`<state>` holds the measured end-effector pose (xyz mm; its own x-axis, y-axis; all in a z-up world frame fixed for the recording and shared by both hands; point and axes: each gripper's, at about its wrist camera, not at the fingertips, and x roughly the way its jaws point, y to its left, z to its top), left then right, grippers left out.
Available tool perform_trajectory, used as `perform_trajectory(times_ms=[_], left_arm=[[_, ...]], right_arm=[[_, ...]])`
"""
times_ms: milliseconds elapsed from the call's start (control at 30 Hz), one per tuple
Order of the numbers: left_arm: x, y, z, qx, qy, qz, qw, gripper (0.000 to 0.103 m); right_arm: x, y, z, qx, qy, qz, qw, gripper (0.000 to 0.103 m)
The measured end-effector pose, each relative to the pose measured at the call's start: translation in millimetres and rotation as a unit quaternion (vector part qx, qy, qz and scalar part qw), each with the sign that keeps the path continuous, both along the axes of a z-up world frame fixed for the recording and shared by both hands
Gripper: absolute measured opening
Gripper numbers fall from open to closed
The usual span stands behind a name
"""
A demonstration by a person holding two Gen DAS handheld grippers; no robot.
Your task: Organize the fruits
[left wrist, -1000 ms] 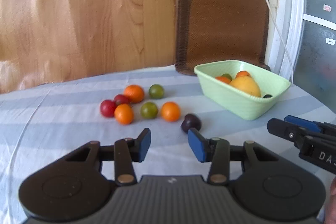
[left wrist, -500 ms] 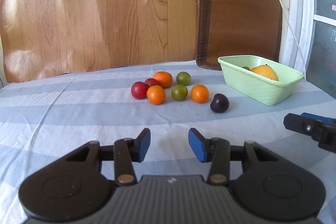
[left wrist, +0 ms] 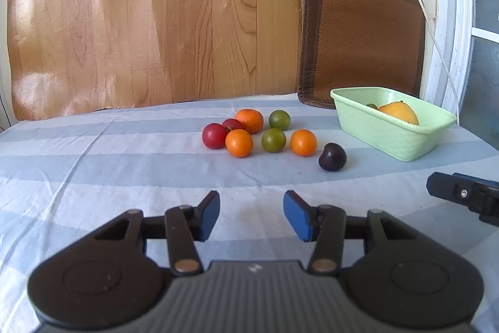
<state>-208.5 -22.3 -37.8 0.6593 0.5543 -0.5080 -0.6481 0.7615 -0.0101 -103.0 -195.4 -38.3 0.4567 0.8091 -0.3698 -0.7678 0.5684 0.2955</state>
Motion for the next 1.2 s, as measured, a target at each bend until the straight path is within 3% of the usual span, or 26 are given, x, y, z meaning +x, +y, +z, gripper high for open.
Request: perform_trajectory(times_ms=[333, 400, 467, 533, 833, 1033, 1200], left_arm=[[-2.1, -2.7, 1.0, 0.018, 0.002, 0.018, 0.9997, 0.063], [-3.6, -3.2, 1.7, 0.022, -0.001, 0.023, 0.9995, 0.069], [-6.6, -5.6, 3.2, 0.029, -0.009, 0.029, 0.9991, 0.086], [-9.4, -8.3, 4.7, 0.038, -0.017, 0.033, 0.9986, 0.091], [-14.0, -10.3, 7.0, 0.045, -0.024, 0.045, 0.9977, 0.103], [-11.5, -9.0, 4.3, 0.035, -0.002, 0.063, 0.9974, 0.103], [-15.2, -5.7, 3.0, 0.020, -0.011, 0.054, 0.9983, 0.103]], right_arm=[[0.9, -0.6, -0.1, 0.003, 0.002, 0.000, 1.000, 0.048], [0.4, -0.4, -0.1, 0.004, 0.002, 0.000, 1.000, 0.050], [0.2, -1.4, -0.3, 0.006, 0.000, 0.000, 1.000, 0.053], [0.0, -2.6, -0.5, 0.010, 0.000, 0.000, 1.000, 0.054], [1.8, -6.8, -0.6, 0.020, 0.002, 0.000, 1.000, 0.054], [1.9, -7.3, -0.7, 0.022, 0.002, 0.000, 1.000, 0.054], [1.7, -7.4, 0.0, 0.020, 0.003, 0.001, 1.000, 0.055]])
